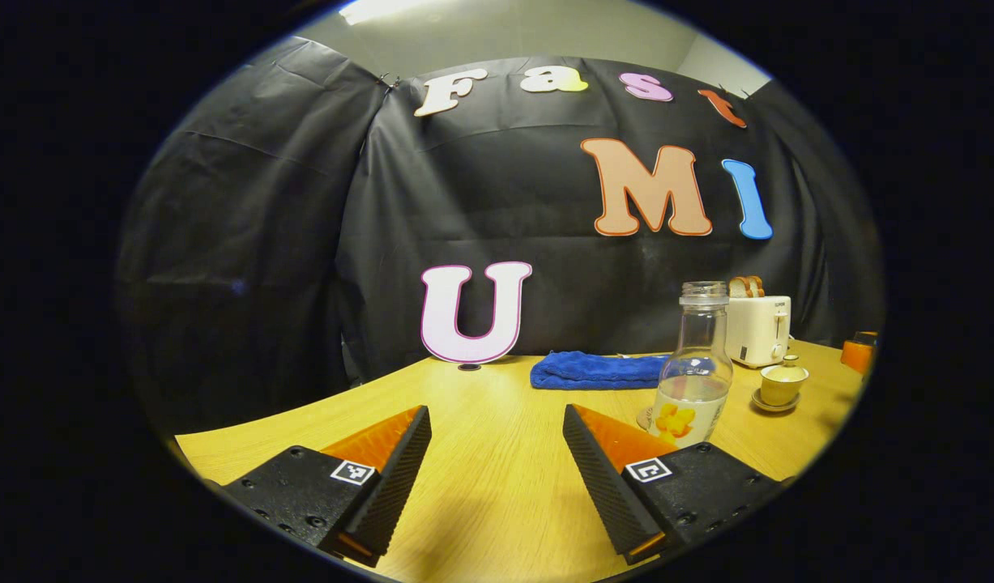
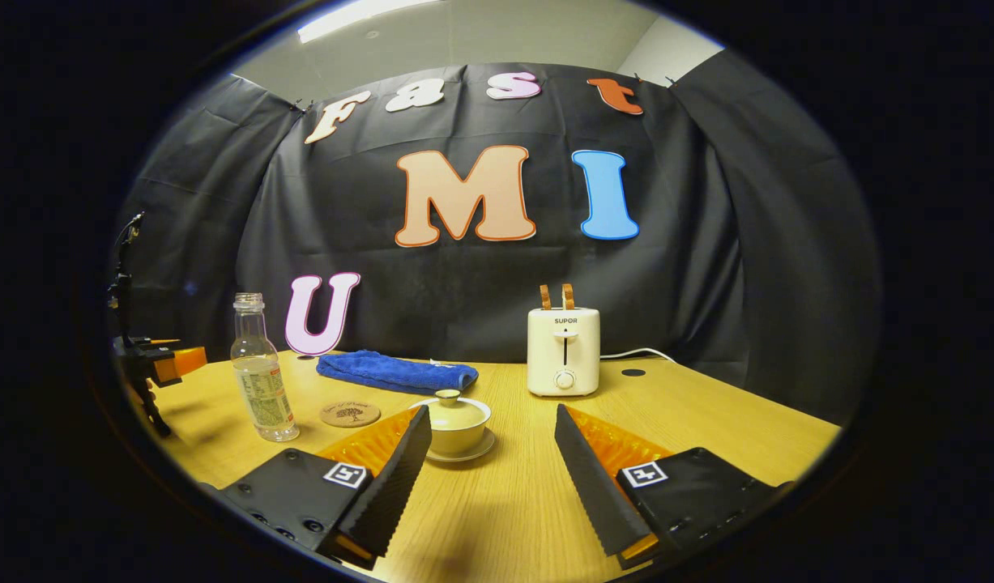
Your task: Open the teacup lid with one hand, grasp the water bottle and pour water into the teacup with the other hand; after pouring, place the water bottle on the coaster and then close the teacup lid.
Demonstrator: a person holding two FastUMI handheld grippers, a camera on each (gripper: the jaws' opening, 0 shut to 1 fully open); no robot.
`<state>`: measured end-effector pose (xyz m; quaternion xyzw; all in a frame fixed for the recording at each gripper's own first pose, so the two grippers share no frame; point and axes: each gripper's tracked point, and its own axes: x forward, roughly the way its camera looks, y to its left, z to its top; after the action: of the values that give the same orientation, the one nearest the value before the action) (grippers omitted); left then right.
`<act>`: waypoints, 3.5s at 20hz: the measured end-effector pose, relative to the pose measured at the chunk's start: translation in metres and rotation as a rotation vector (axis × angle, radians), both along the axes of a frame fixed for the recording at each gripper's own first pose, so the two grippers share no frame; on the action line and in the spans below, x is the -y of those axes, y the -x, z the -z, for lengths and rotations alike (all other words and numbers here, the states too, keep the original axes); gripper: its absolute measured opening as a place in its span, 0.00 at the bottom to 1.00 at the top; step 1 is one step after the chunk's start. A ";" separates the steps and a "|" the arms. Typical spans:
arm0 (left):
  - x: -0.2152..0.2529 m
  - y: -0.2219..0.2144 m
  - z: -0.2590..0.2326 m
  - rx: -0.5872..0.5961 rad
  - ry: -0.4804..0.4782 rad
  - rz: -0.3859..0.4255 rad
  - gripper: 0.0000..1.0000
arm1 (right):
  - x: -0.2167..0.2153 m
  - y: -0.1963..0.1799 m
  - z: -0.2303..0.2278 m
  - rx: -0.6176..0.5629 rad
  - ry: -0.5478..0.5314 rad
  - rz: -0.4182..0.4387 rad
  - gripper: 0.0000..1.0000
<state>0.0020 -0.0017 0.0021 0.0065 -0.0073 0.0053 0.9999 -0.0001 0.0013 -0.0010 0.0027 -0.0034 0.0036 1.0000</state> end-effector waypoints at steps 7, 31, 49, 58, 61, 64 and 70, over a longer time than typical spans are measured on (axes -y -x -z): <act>0.000 -0.001 0.001 0.000 0.001 0.000 0.95 | -0.002 0.000 0.001 -0.001 -0.001 0.000 0.96; 0.000 -0.001 0.001 0.000 0.001 0.007 0.96 | -0.057 -0.095 0.020 -0.100 0.000 -0.138 0.97; 0.001 -0.002 0.001 -0.001 0.002 0.013 0.96 | -0.064 -0.128 0.034 -0.177 0.007 -0.139 0.36; 0.000 -0.002 0.002 -0.002 0.002 0.013 0.96 | -0.068 -0.118 0.016 -0.063 0.006 -0.180 0.30; 0.001 -0.002 0.001 -0.001 0.002 0.013 0.96 | -0.062 -0.114 0.010 -0.020 -0.003 -0.167 0.30; 0.002 -0.002 0.002 -0.002 0.002 0.016 0.96 | -0.058 -0.105 0.009 -0.018 -0.005 -0.156 0.29; 0.012 -0.002 0.001 0.001 0.004 0.068 0.96 | -0.038 -0.074 0.007 -0.014 -0.003 -0.121 0.31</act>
<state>0.0039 -0.0134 0.0007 0.0042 -0.0078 -0.0288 0.9995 0.0737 0.0393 -0.0082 0.0045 0.0035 0.0641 0.9979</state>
